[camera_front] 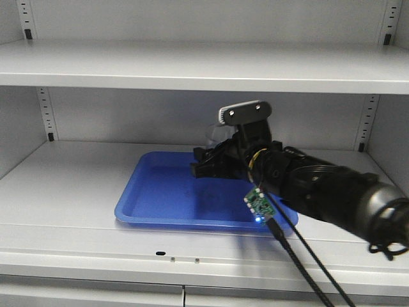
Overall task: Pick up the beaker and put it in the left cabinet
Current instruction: 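Lower the held beaker onto the blue tray in the cabinet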
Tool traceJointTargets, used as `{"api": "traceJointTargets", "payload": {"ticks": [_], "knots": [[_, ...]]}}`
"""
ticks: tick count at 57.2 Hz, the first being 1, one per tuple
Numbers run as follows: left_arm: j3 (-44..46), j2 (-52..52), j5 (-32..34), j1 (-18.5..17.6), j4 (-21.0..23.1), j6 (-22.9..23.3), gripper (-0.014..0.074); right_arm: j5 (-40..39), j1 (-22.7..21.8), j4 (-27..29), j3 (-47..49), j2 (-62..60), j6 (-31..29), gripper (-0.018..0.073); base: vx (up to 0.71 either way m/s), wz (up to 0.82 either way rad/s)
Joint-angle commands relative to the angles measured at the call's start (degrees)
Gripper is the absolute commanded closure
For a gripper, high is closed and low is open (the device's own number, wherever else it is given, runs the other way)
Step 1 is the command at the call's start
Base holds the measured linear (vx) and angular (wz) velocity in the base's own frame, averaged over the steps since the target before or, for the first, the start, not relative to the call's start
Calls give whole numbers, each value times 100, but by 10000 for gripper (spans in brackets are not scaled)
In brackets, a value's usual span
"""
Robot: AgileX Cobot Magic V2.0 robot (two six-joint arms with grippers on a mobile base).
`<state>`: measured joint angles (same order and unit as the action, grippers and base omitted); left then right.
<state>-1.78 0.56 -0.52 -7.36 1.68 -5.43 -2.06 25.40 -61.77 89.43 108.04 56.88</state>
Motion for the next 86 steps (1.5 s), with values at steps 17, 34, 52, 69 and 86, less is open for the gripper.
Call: {"api": "traceJointTargets", "payload": {"ticks": [17,34,52,69,86], "knots": [[-93,103,480,-9,42,19,595,52,-16,28,608,624,20,552,0,0],[-93,103,480,-9,42,19,595,283,-16,28,608,784,20,515,0,0],[-93,103,480,-9,42,19,595,276,-16,28,608,784,191,306,0,0],[-93,103,480,-9,42,19,595,206,-16,28,608,784,191,44,0,0],[-93,103,480,-9,42,19,595,-101,-16,51,603,637,628,7,0,0]]}}
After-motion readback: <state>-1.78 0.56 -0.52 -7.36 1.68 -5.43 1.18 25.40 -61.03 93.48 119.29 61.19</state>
